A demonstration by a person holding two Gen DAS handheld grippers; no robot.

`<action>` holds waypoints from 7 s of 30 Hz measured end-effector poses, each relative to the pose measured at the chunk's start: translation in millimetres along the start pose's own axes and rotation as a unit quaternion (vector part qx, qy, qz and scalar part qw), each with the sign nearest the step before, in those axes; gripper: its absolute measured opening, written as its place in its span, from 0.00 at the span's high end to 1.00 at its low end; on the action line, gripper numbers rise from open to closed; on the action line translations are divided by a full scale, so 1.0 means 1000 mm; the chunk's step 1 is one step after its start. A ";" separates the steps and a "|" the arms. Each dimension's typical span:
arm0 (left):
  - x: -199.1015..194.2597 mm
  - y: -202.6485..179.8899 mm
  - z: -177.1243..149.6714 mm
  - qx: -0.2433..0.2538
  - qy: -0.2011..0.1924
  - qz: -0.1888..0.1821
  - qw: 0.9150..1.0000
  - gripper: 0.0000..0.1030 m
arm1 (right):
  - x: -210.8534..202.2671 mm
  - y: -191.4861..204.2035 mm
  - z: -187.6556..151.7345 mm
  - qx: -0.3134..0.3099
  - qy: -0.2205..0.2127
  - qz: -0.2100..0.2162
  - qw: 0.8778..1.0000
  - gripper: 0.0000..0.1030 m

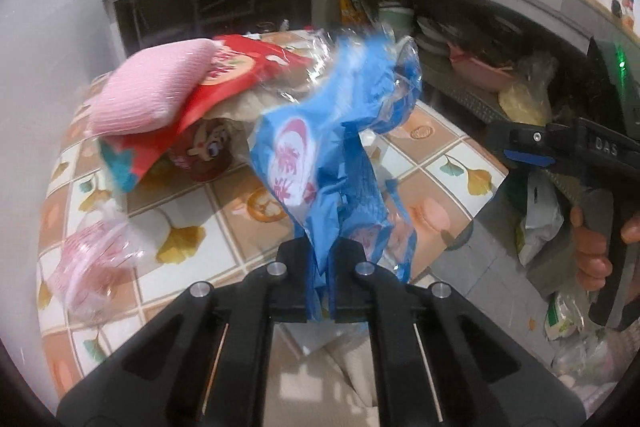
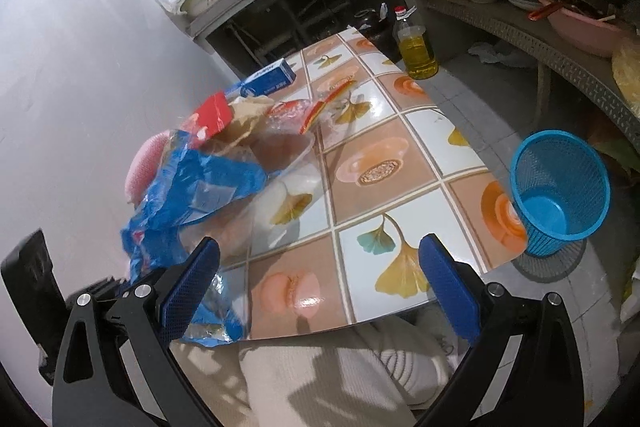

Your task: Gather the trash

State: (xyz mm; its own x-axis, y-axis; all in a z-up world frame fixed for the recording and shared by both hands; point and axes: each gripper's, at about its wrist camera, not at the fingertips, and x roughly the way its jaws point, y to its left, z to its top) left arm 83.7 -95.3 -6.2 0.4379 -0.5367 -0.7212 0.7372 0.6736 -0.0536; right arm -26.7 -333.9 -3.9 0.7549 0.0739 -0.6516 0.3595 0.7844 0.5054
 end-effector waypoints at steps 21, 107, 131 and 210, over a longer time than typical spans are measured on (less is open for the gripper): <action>-0.021 0.028 -0.036 -0.117 -0.003 0.014 0.993 0.97 | 0.133 0.024 0.045 0.065 0.118 0.016 0.991 0.68; 0.273 -0.307 0.199 0.091 0.125 -0.143 0.978 0.26 | -0.008 -0.333 0.055 0.177 -0.122 -0.330 0.919 0.57; 0.013 -0.030 0.045 -0.116 0.026 -0.031 0.992 0.08 | -0.040 -0.042 0.035 -0.099 -0.060 -0.263 0.958 0.06; 0.015 0.129 -0.048 -0.169 0.072 0.047 0.982 0.73 | 0.230 0.016 0.170 -0.240 0.159 -0.132 0.948 0.81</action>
State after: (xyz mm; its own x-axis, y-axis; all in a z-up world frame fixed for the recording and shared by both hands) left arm 161.0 7.9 -57.1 0.4007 -0.4037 -0.8225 0.4732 0.8599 -0.1915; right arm 245.9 -408.5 -49.8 0.4422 -0.0421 -0.8959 0.1635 0.9860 0.0343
